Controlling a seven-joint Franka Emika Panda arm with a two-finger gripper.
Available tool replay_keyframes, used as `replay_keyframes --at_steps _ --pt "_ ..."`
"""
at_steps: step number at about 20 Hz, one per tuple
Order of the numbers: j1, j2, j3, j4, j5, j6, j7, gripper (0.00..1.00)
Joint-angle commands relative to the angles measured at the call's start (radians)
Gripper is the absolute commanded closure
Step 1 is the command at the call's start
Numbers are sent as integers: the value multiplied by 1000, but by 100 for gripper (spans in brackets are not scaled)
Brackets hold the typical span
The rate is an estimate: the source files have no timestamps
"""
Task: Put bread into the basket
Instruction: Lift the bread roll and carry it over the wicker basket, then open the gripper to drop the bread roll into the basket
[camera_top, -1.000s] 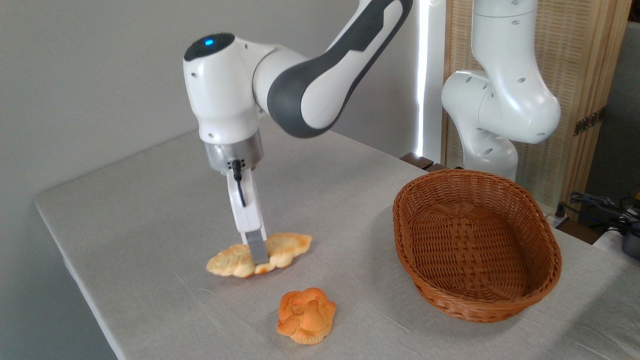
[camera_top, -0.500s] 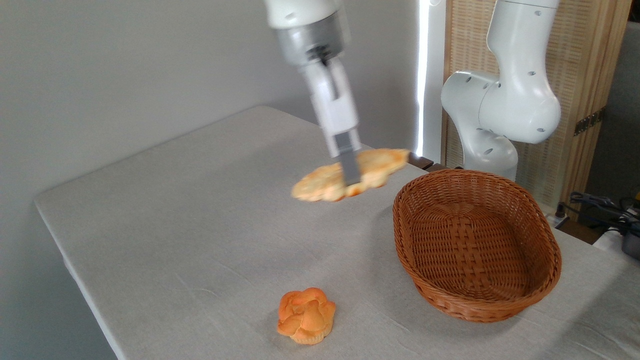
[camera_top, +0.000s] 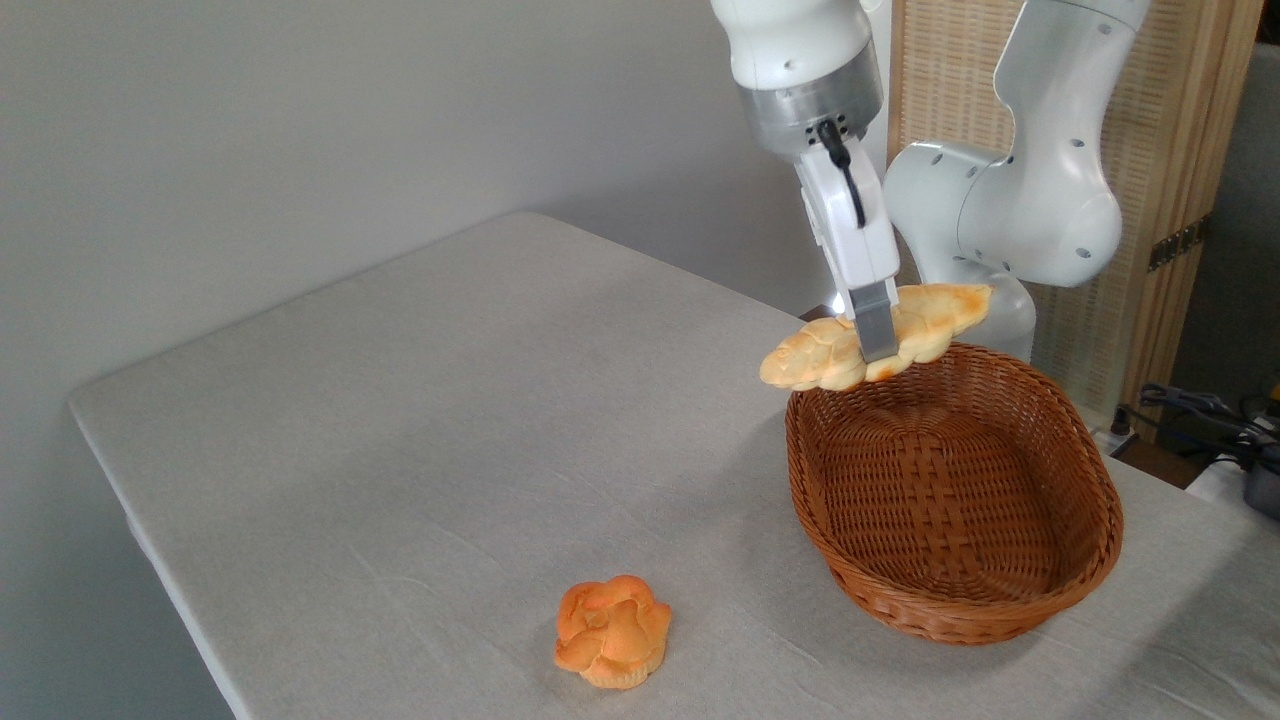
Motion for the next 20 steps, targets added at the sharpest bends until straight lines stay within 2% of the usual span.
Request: replay_keyframes --at_steps 1,17,20 --pt "-40 -4 12 -9 17 3 13 2" --pt "-40 1 13 -2 19 23 14 0" --pt "-37 41 7 88 -1 73 -12 0"
